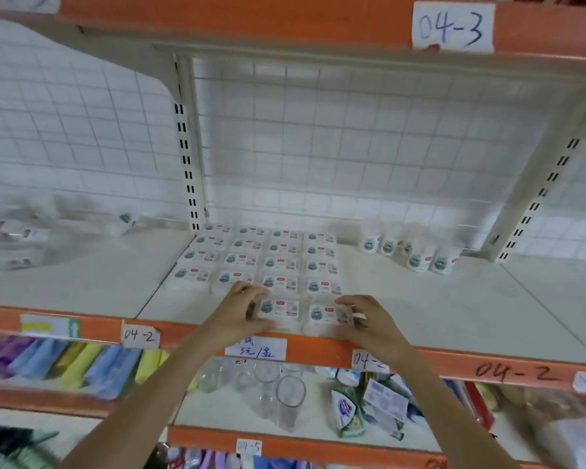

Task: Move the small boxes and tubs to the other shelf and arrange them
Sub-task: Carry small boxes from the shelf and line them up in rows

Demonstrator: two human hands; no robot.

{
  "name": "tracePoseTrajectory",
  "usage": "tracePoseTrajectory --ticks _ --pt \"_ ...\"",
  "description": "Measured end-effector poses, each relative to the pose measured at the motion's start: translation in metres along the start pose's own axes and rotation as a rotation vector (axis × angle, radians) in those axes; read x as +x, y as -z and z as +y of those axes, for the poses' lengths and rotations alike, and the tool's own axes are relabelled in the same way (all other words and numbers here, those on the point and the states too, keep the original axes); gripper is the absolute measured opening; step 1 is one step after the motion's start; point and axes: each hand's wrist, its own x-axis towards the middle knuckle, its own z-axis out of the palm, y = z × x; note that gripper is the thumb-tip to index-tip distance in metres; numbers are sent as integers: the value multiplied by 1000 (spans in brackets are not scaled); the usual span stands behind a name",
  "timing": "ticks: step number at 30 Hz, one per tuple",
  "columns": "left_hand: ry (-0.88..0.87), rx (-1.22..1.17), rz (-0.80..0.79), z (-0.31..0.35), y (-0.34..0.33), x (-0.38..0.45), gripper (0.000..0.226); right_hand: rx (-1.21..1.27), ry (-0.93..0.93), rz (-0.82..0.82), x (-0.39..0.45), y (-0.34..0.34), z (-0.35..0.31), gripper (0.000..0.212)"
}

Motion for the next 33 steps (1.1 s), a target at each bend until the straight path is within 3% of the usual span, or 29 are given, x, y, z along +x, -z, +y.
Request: tracePoseTrajectory --ticks 18,24,27,30,33 --pt "-12 -101 45 -2 -1 -3 61 -84 -39 49 -2 -8 1 41" --pt "9 -96 4 -3 4 0 69 -262 -119 113 -12 -16 -18 51" --pt "23 -151 -50 1 11 -3 68 -393 -141 234 -25 -19 -30 54" --pt "-12 -39 34 5 20 -17 61 -574 -50 301 -49 -17 -43 48" --pt "-158 321 192 10 29 -44 52 -717 27 322 -79 -13 -56 46"
